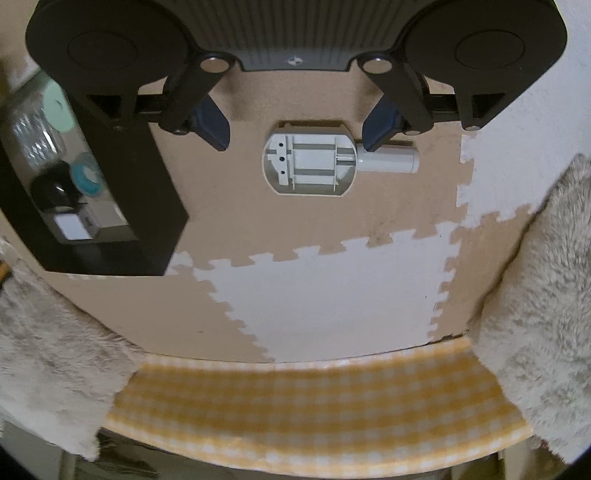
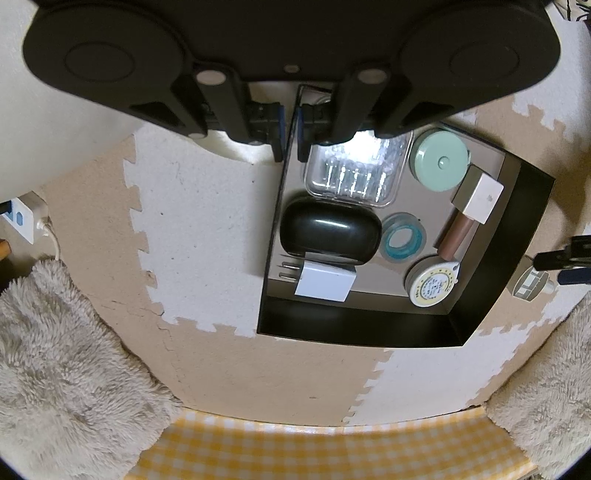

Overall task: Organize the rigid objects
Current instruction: 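Lift the white charger with its grey cradle in the left tool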

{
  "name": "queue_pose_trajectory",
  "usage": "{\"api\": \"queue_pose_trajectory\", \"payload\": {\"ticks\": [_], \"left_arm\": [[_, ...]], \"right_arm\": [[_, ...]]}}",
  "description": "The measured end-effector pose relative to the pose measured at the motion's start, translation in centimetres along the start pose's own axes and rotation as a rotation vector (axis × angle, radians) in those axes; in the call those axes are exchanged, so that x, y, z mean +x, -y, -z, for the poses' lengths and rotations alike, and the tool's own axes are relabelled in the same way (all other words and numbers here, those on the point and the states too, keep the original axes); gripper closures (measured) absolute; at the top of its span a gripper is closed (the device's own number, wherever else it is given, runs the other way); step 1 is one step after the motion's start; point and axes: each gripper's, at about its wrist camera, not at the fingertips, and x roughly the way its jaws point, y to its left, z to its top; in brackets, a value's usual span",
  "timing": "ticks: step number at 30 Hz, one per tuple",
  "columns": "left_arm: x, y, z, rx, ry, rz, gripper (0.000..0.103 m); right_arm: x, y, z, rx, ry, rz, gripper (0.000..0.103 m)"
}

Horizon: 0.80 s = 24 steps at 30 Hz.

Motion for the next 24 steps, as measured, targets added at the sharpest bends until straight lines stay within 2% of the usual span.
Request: {"api": "queue_pose_trajectory", "payload": {"ticks": [5,10,13,18,24], "left_arm": [[1.2,-0.1,-0.2,-0.02,0.031,-0.078,0.024],[1.9,0.3,-0.1,0.006,0.042,-0.11,0.025],[2.0,0.9,-0.2,0.031,0.051,-0.117,0.027],[1.9,1.1,-0.4,0.039,0.054,-0.105,0.04],[1.4,1.5,-0.4,0.041,0.059,-0.077,0.04]], "right_arm": [[0.0,0.0,0.0,-0.001,0.0,0.001,0.097],[0.1,-0.1,0.0,-0.003,-0.001,0.003,0.097],[0.1,-0.1,-0.1,-0.005,-0.002,0.005,0.097],[0.2,0.0,-0.1,-0.006,-0.003,0.006,0.097],[0.2,-0.1,-0.1,-0.005,-0.003,0.004,0.096]]}}
